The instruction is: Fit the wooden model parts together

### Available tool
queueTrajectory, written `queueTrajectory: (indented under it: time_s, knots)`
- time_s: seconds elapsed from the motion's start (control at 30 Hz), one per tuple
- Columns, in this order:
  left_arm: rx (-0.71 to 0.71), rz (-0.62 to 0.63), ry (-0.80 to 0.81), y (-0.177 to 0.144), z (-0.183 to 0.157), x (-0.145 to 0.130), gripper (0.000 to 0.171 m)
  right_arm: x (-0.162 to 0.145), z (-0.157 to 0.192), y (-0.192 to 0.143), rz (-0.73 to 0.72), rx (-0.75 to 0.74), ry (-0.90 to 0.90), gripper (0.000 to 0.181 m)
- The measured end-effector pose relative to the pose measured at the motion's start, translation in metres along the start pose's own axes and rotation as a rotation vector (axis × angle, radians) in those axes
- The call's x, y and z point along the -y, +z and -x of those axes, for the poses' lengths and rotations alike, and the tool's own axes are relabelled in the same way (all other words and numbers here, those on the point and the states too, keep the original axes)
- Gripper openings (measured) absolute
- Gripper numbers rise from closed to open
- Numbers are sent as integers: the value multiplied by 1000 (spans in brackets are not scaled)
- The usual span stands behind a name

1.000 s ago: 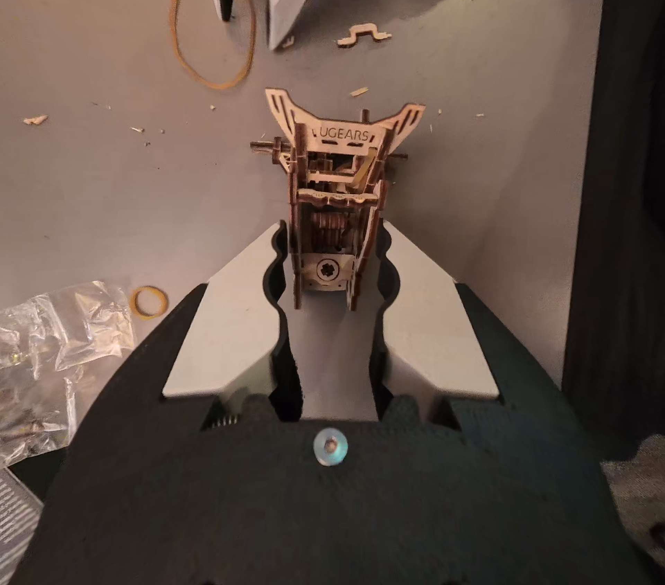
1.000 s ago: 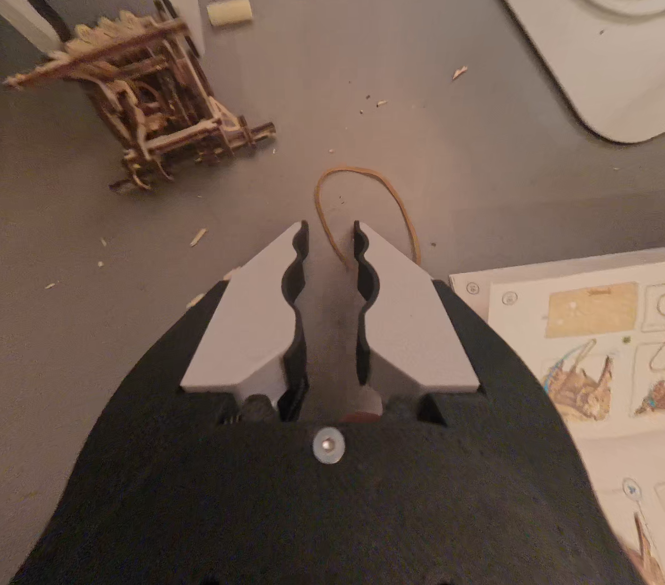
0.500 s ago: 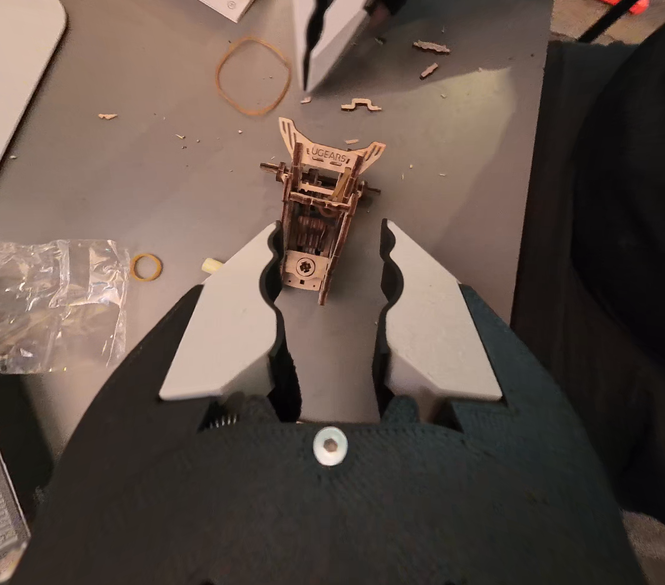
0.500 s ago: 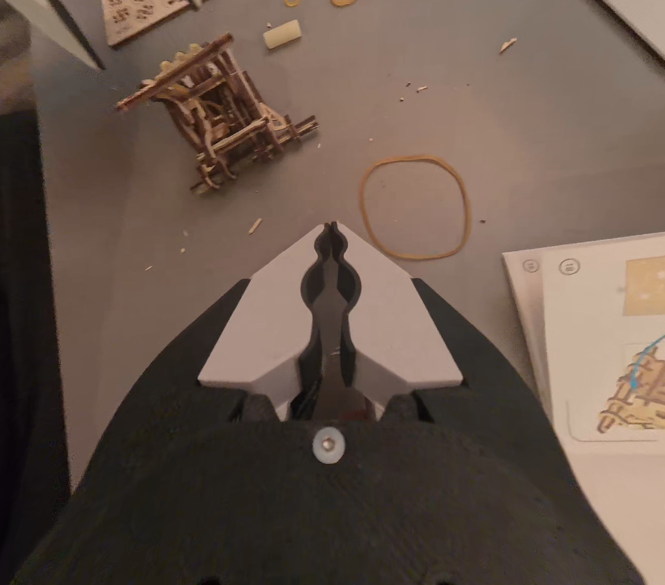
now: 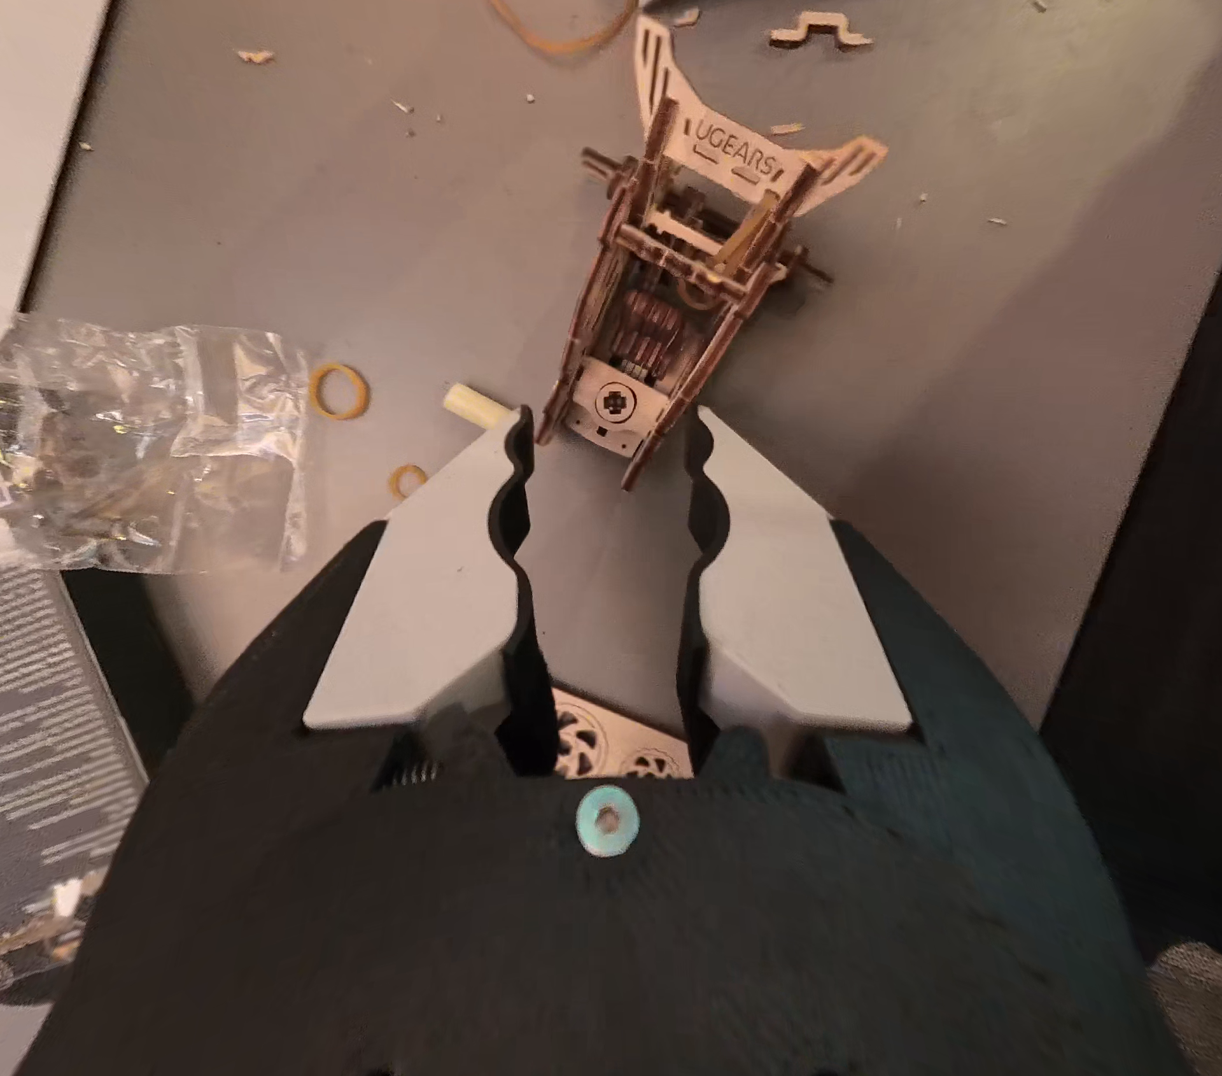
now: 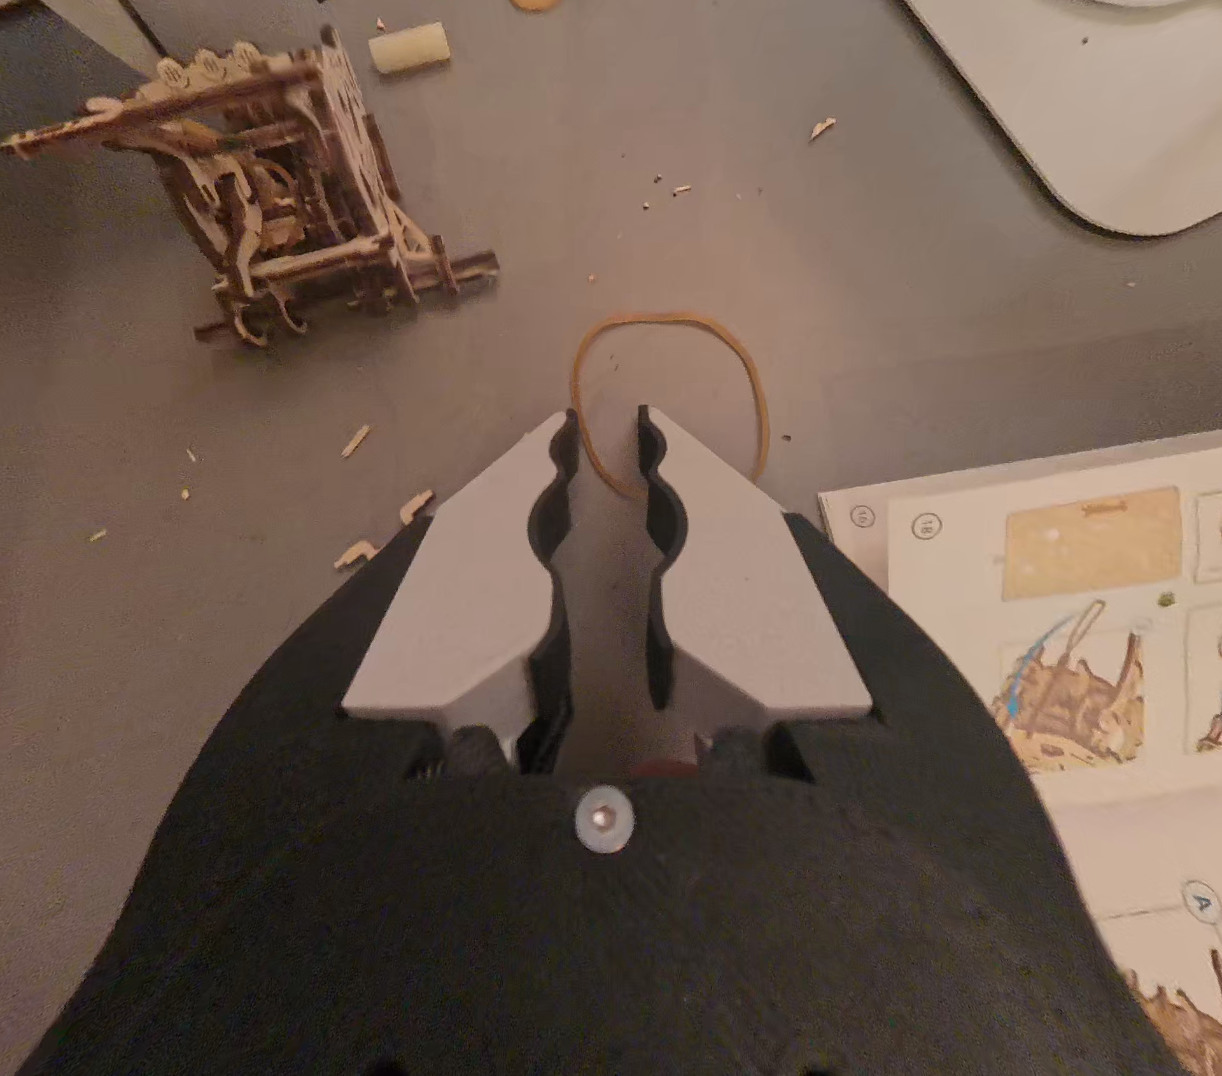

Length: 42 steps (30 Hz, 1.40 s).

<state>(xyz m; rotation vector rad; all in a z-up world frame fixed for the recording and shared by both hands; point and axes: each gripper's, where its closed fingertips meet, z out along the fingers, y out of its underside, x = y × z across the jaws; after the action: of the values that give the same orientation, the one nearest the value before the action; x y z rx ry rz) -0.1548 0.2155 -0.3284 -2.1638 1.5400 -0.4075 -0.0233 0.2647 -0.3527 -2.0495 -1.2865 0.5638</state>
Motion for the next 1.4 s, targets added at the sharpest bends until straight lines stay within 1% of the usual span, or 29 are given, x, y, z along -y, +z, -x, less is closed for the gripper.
queueTrajectory:
  time_s: [0.03, 0.07, 0.17, 0.27, 0.5, 0.73, 0.83, 0.9, 0.97, 1.03, 1.1, 1.13, 1.17, 1.23, 1.3, 1.33, 1.37, 1.4]
  knots:
    - [11, 4, 5, 1, 4, 1, 43, 0, -1, 0, 9, 6, 15, 10]
    - [32, 15, 10, 2, 10, 1, 43, 0, 0, 1, 18, 31, 21, 0]
    - [110, 35, -15, 8, 28, 0, 40, 0, 1, 1, 25, 65, 32, 0]
    - [150, 20, -36, 10, 35, 1, 41, -1, 10, -1, 29, 113, 49, 0]
    - [172, -60, -127, 0, 33, -1, 41, -9, 34, -9, 38, 213, 61, 0]
    - [166, -134, -200, -6, 20, 4, 42, -21, 63, -22, 60, 328, 90, 0]
    - [164, -161, -222, -5, 17, 6, 42, -16, 53, -27, -2, 268, 98, 3]
    - [159, -177, -236, -6, 15, 7, 42, -14, 41, -30, -21, 229, 126, 20]
    - [155, -201, -247, -8, 14, 10, 42, -10, 28, -34, -53, 165, 115, 24]
    - [152, -235, -258, -11, 13, 13, 42, -4, 12, -36, -82, 80, 117, 38]
    - [145, -265, -269, -14, 11, 17, 42, -4, 1, -33, -58, 19, 94, 40]
    - [143, -274, -275, -15, 10, 18, 42, -6, -6, -29, -30, -26, 72, 39]
    - [143, -280, -278, -15, 9, 18, 42, -7, -10, -25, -7, -52, 56, 33]
    - [149, -287, -281, -15, 9, 18, 42, -11, -17, -14, 43, -78, 63, 29]
    - [165, -302, -281, -17, 9, 20, 43, -7, -22, -8, 36, -98, 54, 23]
    - [164, -317, -281, -18, 8, 22, 44, -5, -23, -7, 42, -94, 52, 16]
    - [165, -330, -284, -20, 8, 24, 45, -4, -20, -5, 46, -78, 36, 0]
    - [173, -341, -286, -22, 9, 25, 46, -3, -17, -4, 43, -60, 30, 0]
